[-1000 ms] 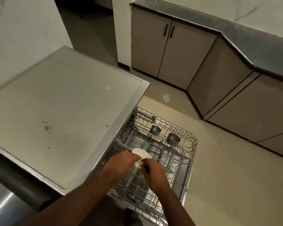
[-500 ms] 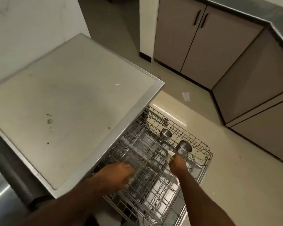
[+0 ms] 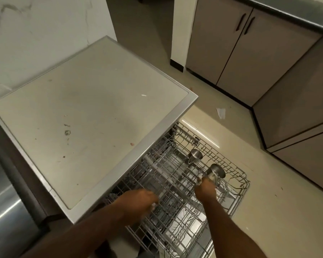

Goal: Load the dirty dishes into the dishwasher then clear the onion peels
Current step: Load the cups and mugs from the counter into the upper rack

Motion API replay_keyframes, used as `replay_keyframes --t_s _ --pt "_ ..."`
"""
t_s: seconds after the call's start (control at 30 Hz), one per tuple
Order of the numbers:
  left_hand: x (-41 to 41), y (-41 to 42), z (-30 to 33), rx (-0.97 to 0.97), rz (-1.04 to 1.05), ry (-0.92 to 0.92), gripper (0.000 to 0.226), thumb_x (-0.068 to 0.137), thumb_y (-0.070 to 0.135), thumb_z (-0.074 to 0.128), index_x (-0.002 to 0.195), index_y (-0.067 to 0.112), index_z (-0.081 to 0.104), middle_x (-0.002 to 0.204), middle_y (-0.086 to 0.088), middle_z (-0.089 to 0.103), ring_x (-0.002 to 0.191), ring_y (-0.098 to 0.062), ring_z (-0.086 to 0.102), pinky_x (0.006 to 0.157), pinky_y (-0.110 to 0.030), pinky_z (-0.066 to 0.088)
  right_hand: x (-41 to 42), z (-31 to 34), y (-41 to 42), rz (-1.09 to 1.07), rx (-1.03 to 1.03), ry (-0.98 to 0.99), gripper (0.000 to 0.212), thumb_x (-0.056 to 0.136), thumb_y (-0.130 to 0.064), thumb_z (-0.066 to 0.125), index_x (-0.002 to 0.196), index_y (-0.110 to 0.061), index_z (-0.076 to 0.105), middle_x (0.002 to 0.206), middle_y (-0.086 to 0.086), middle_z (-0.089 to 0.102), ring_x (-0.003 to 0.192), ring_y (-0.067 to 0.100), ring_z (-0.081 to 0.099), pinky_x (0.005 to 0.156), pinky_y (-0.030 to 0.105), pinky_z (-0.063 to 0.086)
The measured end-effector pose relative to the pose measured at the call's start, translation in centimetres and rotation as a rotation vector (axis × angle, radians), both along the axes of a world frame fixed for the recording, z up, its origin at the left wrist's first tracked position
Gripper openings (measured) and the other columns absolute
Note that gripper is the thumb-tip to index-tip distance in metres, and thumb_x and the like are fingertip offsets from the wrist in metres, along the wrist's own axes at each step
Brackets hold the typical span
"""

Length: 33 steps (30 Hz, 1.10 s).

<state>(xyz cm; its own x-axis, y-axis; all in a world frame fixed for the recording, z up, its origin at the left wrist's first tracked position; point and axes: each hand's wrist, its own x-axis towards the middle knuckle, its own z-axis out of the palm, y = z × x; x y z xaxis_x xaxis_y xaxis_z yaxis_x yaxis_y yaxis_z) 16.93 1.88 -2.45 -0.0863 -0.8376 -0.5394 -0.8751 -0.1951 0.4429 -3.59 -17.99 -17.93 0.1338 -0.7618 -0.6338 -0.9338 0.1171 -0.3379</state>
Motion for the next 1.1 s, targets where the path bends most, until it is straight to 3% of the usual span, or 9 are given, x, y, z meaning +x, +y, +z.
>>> replay_keyframes --t_s 0.2,0.4,0.5,0.67,0.73,0.8,0.9,1.03,1.1 --pt "0.6 1.0 1.2 -0.062 -0.005 -0.016 0.026 0.108 0.031 0.044 0.131 0.028 0.057 0.124 0.006 0.061 0.111 -0.011 0.057 0.099 -0.033 0.051 1.1 1.7 2.4 -0.034 -0.056 -0.093 0.059 0.095 0.0 0.054 0.152 -0.004 0.038 0.151 0.021 0.046 0.128 0.035 0.055 0.106 0.045 0.049" --pt "2.4 3.5 2.2 -0.147 -0.016 -0.029 0.03 0.107 0.034 0.045 0.136 0.029 0.052 0.13 0.007 0.059 0.12 -0.012 0.056 0.103 -0.037 0.049 2.4 4.2 5.8 -0.026 -0.127 -0.141 0.064 0.094 0.002 0.055 0.155 -0.006 0.036 0.154 0.021 0.044 0.134 0.034 0.051 0.11 0.046 0.047" --pt "3.5 5.0 3.2 -0.218 0.034 -0.01 0.032 0.108 0.035 0.044 0.139 0.033 0.052 0.134 0.01 0.059 0.124 -0.011 0.055 0.104 -0.033 0.046 3.7 5.5 8.0 0.045 -0.189 -0.151 0.064 0.097 -0.008 0.059 0.156 -0.008 0.034 0.159 0.02 0.04 0.141 0.035 0.046 0.115 0.047 0.043" --pt "6.8 8.4 4.5 -0.406 0.175 0.013 0.033 0.107 0.034 0.044 0.136 0.029 0.057 0.132 0.008 0.062 0.124 -0.015 0.052 0.105 -0.037 0.045 9.3 12.3 11.8 0.024 -0.41 -0.393 0.054 0.098 -0.008 0.061 0.149 -0.02 0.047 0.147 0.01 0.051 0.117 0.018 0.059 0.102 0.033 0.052" --pt "8.7 10.2 4.7 -0.536 0.279 0.002 0.032 0.105 0.034 0.045 0.132 0.027 0.06 0.127 0.008 0.063 0.124 -0.014 0.05 0.108 -0.035 0.043 12.3 15.5 13.9 0.054 -0.56 -0.565 0.055 0.095 -0.005 0.062 0.145 -0.026 0.05 0.144 0.005 0.047 0.119 0.017 0.056 0.1 0.038 0.057" --pt "10.7 12.1 4.9 -0.645 0.394 -0.06 0.036 0.102 0.033 0.047 0.135 0.025 0.059 0.132 0.008 0.062 0.132 -0.015 0.047 0.113 -0.034 0.04 15.6 18.2 16.3 0.197 -0.613 -0.684 0.06 0.096 -0.005 0.062 0.149 -0.027 0.049 0.152 0.0 0.036 0.13 0.016 0.047 0.107 0.037 0.051" --pt "13.5 14.7 5.2 -0.74 0.481 -0.222 0.047 0.102 0.034 0.045 0.145 0.02 0.054 0.144 0.004 0.058 0.142 -0.018 0.043 0.12 -0.041 0.038 20.5 21.3 19.5 0.551 -0.655 -0.677 0.064 0.099 -0.01 0.058 0.157 -0.031 0.039 0.165 -0.007 0.022 0.144 0.015 0.03 0.117 0.042 0.034" --pt "16.5 19.3 6.4 -0.726 0.691 -0.268 0.053 0.104 0.033 0.052 0.156 0.023 0.042 0.158 0.008 0.044 0.152 -0.014 0.028 0.128 -0.031 0.015 26.4 22.6 23.1 0.896 -0.692 -0.644 0.075 0.096 -0.01 0.056 0.162 -0.031 0.027 0.172 -0.001 0.015 0.154 0.023 0.021 0.123 0.043 0.026" --pt "17.8 22.0 6.8 -0.732 0.788 -0.299 0.053 0.101 0.029 0.055 0.153 0.021 0.046 0.156 0.005 0.047 0.15 -0.017 0.032 0.128 -0.037 0.022 28.7 22.8 25.1 1.01 -0.714 -0.632 0.08 0.093 -0.011 0.058 0.163 -0.03 0.026 0.173 0.001 0.011 0.156 0.025 0.019 0.124 0.043 0.026"
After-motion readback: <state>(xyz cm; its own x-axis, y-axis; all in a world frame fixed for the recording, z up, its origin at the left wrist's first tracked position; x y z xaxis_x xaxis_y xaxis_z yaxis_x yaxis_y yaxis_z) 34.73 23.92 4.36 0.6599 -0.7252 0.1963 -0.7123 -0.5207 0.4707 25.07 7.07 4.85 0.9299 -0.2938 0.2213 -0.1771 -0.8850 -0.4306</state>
